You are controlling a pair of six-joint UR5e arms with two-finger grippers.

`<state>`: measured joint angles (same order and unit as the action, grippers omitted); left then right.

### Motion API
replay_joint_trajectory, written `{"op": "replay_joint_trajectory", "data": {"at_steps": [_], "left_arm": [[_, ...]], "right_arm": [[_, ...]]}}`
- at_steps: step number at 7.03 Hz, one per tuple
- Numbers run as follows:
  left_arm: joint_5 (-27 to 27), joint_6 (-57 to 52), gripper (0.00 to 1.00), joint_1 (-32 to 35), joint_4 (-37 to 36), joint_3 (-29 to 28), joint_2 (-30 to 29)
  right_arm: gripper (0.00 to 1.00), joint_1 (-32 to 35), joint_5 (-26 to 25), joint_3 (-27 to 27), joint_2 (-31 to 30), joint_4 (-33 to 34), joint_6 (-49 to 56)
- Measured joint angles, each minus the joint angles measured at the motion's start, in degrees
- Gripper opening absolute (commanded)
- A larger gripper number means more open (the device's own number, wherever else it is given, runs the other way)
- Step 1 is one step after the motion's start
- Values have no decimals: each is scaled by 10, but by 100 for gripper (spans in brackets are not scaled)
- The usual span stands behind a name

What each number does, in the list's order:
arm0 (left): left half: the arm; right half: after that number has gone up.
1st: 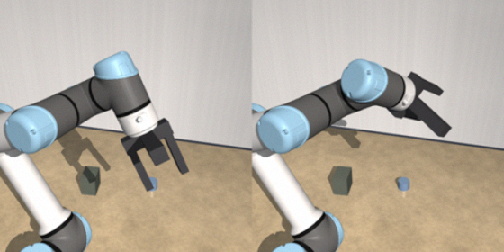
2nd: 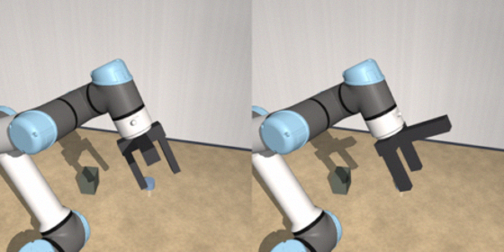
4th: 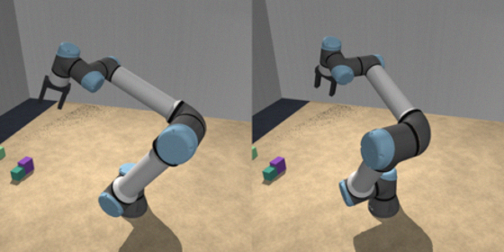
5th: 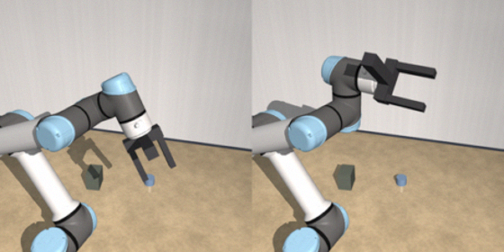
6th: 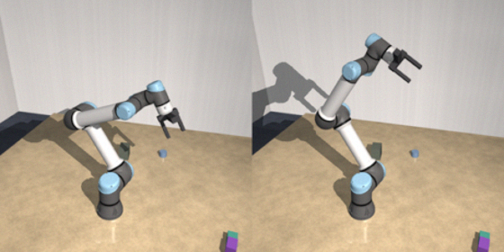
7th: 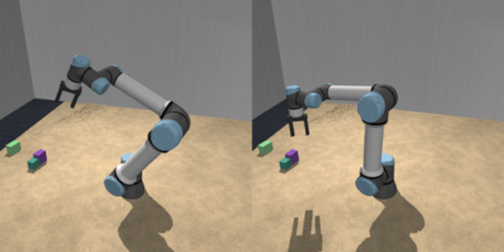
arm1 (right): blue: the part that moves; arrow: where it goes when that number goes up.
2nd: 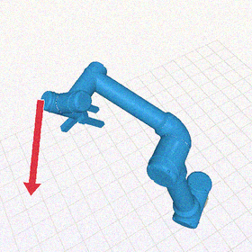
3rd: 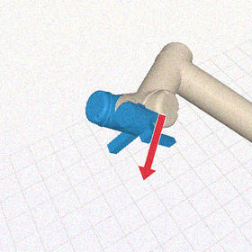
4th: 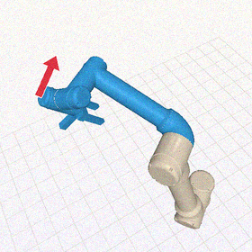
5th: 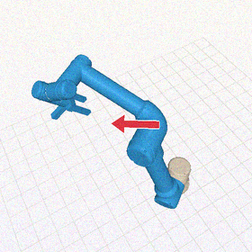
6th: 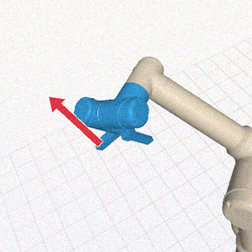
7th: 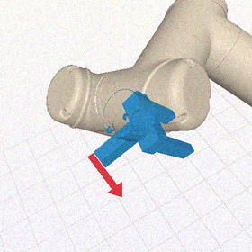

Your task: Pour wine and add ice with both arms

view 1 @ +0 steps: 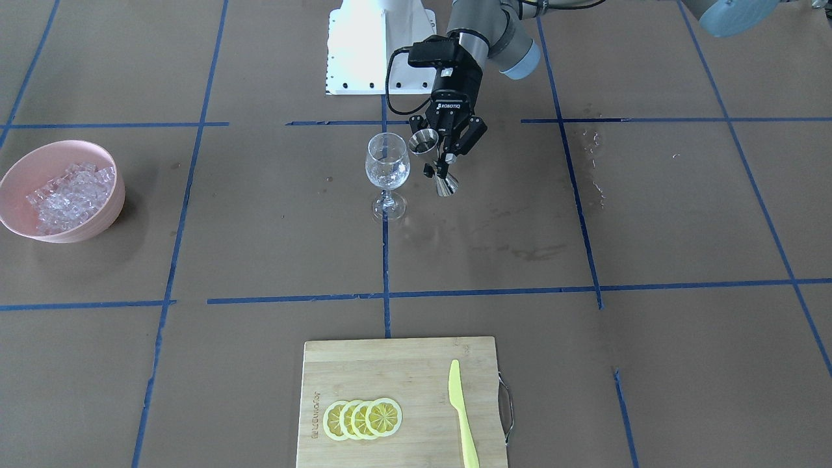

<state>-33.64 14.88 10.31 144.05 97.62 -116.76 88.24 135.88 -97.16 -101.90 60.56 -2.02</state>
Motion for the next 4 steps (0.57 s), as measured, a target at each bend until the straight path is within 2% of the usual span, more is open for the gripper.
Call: {"op": "replay_joint_trajectory", "data": {"at_steps": [4], "left_arm": [[20, -155, 0, -2, -3, 2, -10]], "right_arm": [[100, 0, 0, 4, 0, 0, 0]]}}
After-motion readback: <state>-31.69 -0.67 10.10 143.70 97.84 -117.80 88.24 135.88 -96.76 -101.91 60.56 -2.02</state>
